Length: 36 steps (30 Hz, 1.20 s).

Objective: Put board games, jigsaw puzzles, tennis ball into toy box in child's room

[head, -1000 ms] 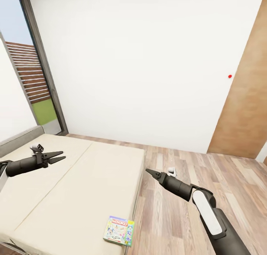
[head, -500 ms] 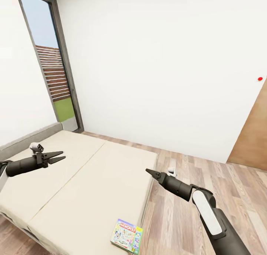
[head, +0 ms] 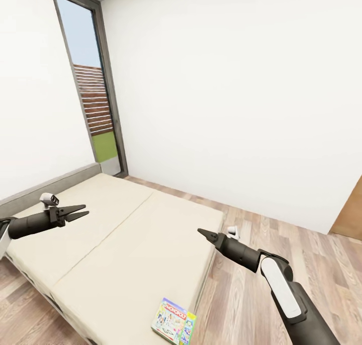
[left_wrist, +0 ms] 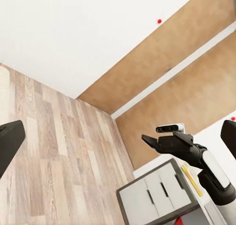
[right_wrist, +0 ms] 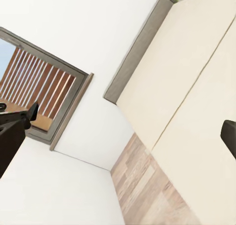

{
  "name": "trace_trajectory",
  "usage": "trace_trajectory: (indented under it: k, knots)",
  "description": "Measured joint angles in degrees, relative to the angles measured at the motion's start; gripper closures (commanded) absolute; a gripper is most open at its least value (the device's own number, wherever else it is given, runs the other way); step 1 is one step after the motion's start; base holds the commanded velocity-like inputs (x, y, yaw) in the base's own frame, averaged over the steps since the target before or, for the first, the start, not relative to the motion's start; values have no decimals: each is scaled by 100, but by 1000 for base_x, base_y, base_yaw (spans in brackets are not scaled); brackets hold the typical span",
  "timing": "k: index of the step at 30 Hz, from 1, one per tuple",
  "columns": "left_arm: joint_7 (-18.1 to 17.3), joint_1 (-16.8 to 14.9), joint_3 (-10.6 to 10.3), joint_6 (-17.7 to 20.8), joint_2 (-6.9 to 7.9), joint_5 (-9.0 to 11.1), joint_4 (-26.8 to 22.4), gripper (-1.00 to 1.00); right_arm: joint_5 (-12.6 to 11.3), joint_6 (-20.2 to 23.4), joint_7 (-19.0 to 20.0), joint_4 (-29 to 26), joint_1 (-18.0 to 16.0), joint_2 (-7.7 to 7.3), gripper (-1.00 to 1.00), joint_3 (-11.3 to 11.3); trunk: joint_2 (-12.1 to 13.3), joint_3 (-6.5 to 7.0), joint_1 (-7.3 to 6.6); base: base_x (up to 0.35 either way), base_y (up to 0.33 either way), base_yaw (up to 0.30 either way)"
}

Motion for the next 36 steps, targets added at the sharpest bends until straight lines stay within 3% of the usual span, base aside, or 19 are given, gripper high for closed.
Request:
trace_trajectory:
  k: [7, 19, 36]
  knots:
    - [0, 0, 0, -4, 0, 0, 1, -100, 1, 0, 0, -2, -2, 0, -100, 3, 0, 2, 1, 51, -15, 85]
    - [1, -1, 0, -4, 1, 3, 0, -100, 1, 1, -1, -4, -1, 1, -100, 4, 0, 2, 1, 6, -161, 244]
    - [1, 1, 0, -4, 0, 0, -2, -100, 1, 0, 1, -8, 2, -4, -100, 5, 1, 2, 1, 0, -64, 109]
